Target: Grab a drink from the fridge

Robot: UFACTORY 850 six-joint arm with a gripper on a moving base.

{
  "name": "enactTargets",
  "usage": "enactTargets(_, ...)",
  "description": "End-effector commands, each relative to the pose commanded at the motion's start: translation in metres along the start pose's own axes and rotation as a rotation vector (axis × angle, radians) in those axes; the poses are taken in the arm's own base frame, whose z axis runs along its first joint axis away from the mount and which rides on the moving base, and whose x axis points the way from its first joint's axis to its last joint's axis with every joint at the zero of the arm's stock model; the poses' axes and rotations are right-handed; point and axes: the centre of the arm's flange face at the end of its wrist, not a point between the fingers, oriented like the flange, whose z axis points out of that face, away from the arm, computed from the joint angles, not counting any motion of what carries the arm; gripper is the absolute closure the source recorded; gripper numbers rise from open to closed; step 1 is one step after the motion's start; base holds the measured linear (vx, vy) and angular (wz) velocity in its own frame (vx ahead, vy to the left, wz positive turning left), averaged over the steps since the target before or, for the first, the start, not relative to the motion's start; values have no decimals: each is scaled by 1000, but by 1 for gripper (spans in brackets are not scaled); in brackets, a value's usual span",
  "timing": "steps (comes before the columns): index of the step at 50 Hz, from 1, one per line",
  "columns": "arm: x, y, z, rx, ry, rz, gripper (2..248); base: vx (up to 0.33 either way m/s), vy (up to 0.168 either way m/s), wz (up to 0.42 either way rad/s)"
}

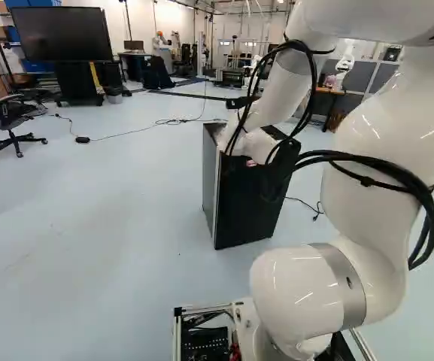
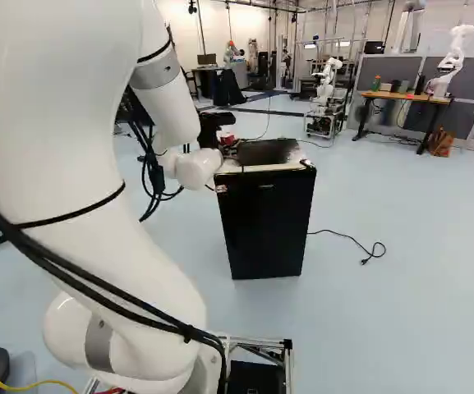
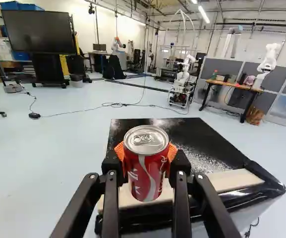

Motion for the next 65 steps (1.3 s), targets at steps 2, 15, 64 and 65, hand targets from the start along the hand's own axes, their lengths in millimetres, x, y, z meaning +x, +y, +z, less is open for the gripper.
enactTargets(2, -2, 0, -6, 2, -6, 2, 152, 0, 0, 0)
enactTargets(15, -17, -2, -46, 19, -51, 17, 152, 0, 0, 0)
enactTargets(64, -68, -5, -148, 57, -165, 53, 152, 0, 0, 0)
enactTargets(65, -69, -5, -149, 57, -166, 53, 152, 0, 0, 0)
